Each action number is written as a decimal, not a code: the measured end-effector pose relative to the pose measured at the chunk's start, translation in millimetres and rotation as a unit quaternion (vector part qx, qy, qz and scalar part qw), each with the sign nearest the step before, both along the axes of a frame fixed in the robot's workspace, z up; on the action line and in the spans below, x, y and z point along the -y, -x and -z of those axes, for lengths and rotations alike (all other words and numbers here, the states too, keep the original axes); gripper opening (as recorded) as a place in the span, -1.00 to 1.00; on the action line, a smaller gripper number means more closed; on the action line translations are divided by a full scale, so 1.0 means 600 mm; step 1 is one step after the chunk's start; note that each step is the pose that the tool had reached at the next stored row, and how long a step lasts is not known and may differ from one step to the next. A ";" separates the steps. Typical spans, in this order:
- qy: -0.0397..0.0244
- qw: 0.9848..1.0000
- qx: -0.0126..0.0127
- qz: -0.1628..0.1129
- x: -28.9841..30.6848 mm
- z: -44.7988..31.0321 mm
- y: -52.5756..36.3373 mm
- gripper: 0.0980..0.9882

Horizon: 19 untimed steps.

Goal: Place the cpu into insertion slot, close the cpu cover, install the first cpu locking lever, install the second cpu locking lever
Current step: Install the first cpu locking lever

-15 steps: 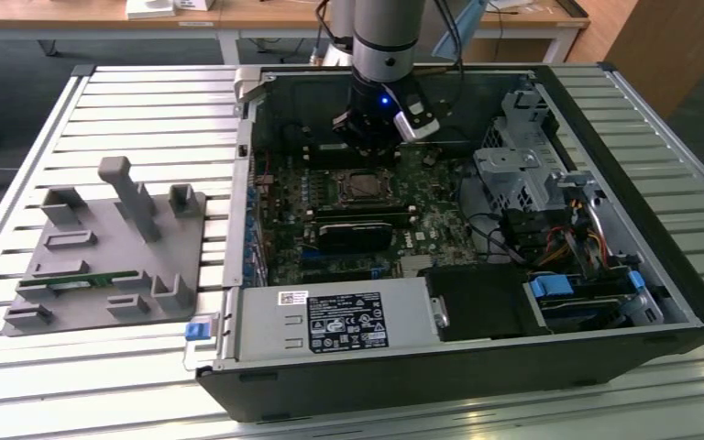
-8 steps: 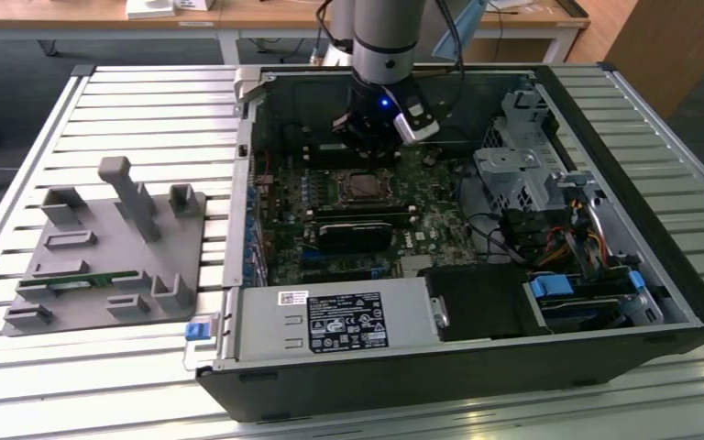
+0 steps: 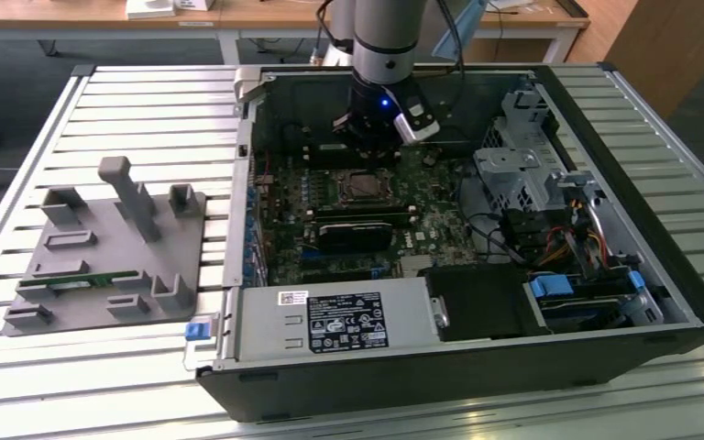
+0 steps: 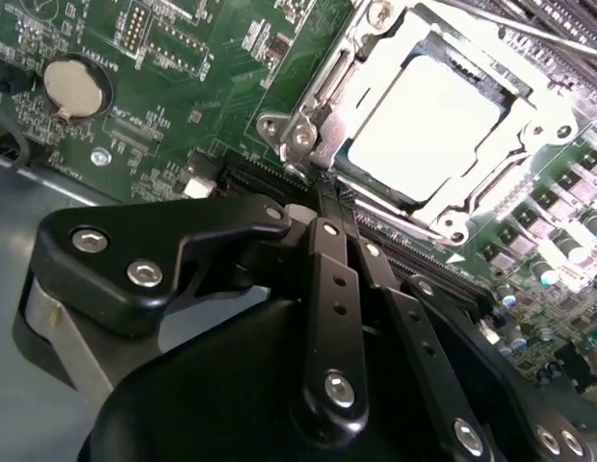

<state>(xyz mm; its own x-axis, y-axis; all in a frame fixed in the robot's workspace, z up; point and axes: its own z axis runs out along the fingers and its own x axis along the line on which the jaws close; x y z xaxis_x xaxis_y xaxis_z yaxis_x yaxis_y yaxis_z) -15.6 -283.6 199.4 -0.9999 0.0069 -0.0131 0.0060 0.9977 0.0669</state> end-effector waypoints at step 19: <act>0.001 1.000 0.000 0.000 0.0068 -0.019 0.000 -0.98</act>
